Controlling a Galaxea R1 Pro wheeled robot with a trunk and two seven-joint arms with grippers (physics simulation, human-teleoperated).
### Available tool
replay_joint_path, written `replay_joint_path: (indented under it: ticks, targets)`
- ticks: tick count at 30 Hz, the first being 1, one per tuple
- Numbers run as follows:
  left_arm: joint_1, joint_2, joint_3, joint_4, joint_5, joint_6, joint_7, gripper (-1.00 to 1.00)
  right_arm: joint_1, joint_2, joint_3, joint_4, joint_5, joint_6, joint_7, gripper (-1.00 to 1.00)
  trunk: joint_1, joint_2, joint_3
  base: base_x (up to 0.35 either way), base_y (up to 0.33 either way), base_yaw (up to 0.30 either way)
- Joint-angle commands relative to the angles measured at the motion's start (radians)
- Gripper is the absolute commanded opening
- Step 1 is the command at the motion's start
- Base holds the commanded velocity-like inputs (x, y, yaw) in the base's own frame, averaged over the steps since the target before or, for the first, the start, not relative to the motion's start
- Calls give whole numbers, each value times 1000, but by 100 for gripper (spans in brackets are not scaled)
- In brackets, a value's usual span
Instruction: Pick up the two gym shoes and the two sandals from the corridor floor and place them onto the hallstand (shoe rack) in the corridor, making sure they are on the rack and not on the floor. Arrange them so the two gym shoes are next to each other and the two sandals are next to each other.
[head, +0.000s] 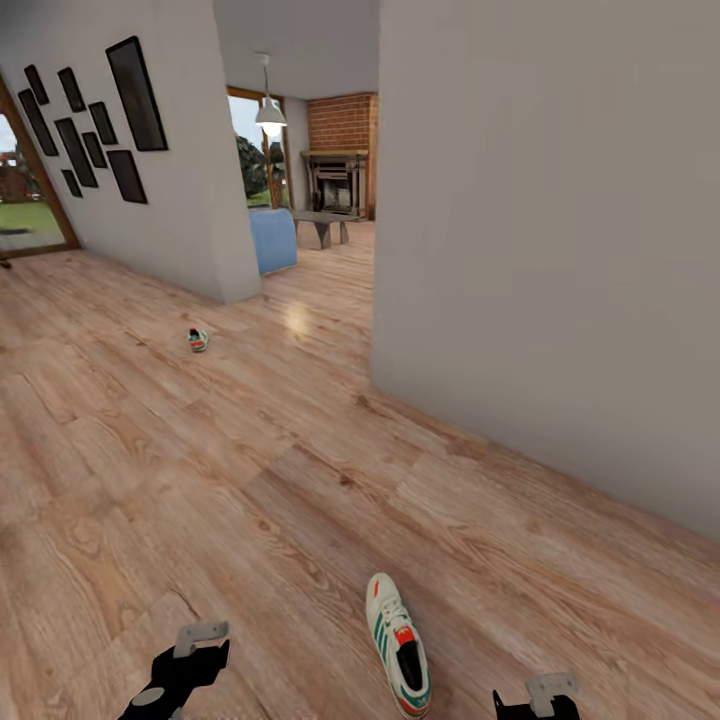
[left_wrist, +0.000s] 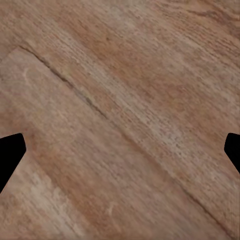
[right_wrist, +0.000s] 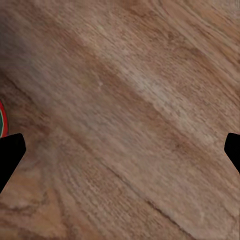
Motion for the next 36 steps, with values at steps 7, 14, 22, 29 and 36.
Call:
replay_joint_path:
  ticks: [7,14,22,29,36]
  targets:
    - [-26,5,2,-2,-2,5,0,100,0,0,0,-4,9,-1,-5,100,0,0,-1,0,0,270]
    - [-45,2,1,0,-1,9,0,100,0,0,0,-35,10,-1,-4,100,0,0,-2,0,0,117]
    - [-40,-3,-5,1,-1,9,-5,100,-1,-2,0,-310,7,148,4,100,0,0,-2,0,0,10]
    - [-39,-2,-6,0,-1,5,-10,100,-3,7,2,-373,5,297,124,100,0,0,-2,0,0,0]
    - [-39,-4,-7,-1,-1,1,-12,100,-3,10,1,-362,5,321,210,100,0,0,-2,0,38,0]
